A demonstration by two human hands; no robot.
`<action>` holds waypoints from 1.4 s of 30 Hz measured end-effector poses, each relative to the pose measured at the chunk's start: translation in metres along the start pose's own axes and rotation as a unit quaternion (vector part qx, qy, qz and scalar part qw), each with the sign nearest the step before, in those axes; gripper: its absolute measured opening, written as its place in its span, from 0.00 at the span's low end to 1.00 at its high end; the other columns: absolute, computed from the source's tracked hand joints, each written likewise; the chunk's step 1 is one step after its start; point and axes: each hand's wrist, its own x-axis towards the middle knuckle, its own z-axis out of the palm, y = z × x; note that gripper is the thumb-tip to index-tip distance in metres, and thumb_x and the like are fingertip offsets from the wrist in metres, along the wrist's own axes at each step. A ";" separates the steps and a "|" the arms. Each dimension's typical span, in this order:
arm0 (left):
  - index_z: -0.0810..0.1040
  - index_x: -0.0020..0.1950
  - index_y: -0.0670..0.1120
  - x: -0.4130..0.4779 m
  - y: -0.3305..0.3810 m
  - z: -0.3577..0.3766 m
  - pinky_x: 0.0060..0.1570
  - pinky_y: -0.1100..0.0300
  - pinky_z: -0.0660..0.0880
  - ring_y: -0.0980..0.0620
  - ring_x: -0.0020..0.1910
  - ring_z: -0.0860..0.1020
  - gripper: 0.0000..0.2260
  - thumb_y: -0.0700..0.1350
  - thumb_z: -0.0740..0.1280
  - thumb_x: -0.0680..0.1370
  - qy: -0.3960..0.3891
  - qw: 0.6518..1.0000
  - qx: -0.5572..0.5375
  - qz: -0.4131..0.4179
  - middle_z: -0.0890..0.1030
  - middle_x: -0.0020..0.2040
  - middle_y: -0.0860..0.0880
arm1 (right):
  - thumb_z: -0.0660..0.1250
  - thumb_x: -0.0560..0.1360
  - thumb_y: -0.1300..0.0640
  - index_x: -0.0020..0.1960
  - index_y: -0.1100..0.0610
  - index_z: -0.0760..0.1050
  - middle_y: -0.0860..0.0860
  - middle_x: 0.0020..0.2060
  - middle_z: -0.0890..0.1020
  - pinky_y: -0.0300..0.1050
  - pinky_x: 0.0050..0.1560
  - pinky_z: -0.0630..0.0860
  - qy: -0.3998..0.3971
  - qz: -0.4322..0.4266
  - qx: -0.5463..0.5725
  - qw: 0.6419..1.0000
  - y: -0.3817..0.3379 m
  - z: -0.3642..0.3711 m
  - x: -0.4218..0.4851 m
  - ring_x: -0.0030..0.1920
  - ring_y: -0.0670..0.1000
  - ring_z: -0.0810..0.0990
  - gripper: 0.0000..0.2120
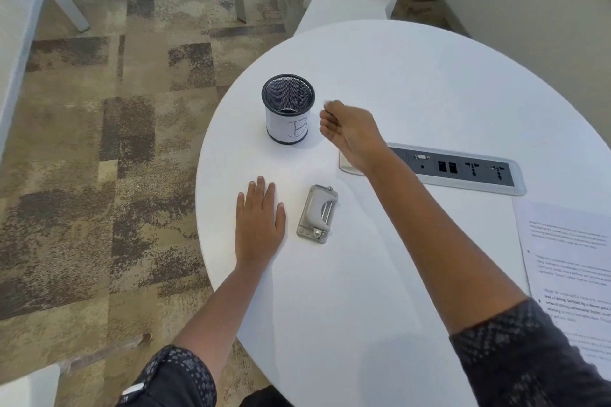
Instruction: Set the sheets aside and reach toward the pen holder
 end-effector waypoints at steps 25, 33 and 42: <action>0.73 0.62 0.40 0.001 -0.002 0.004 0.62 0.43 0.70 0.40 0.64 0.74 0.19 0.46 0.55 0.76 0.015 0.999 0.029 0.002 0.75 0.65 0.38 | 0.61 0.69 0.64 0.41 0.74 0.74 0.62 0.30 0.69 0.41 0.36 0.67 0.070 -0.149 -0.433 0.886 0.006 0.019 0.060 0.34 0.50 0.67 0.11; 0.73 0.63 0.40 0.001 -0.002 0.004 0.63 0.43 0.70 0.40 0.64 0.73 0.20 0.46 0.55 0.76 0.008 1.000 0.022 0.000 0.75 0.65 0.39 | 0.59 0.69 0.65 0.44 0.71 0.77 0.67 0.42 0.81 0.40 0.35 0.64 0.056 -0.174 -0.450 0.874 0.005 0.028 0.060 0.36 0.55 0.69 0.11; 0.73 0.63 0.40 0.001 -0.002 0.003 0.63 0.43 0.69 0.40 0.65 0.73 0.19 0.46 0.55 0.76 0.000 1.000 0.013 -0.002 0.74 0.65 0.38 | 0.57 0.72 0.67 0.49 0.64 0.80 0.53 0.39 0.78 0.34 0.41 0.70 0.057 -0.185 -0.405 0.894 0.007 0.022 0.058 0.41 0.50 0.74 0.14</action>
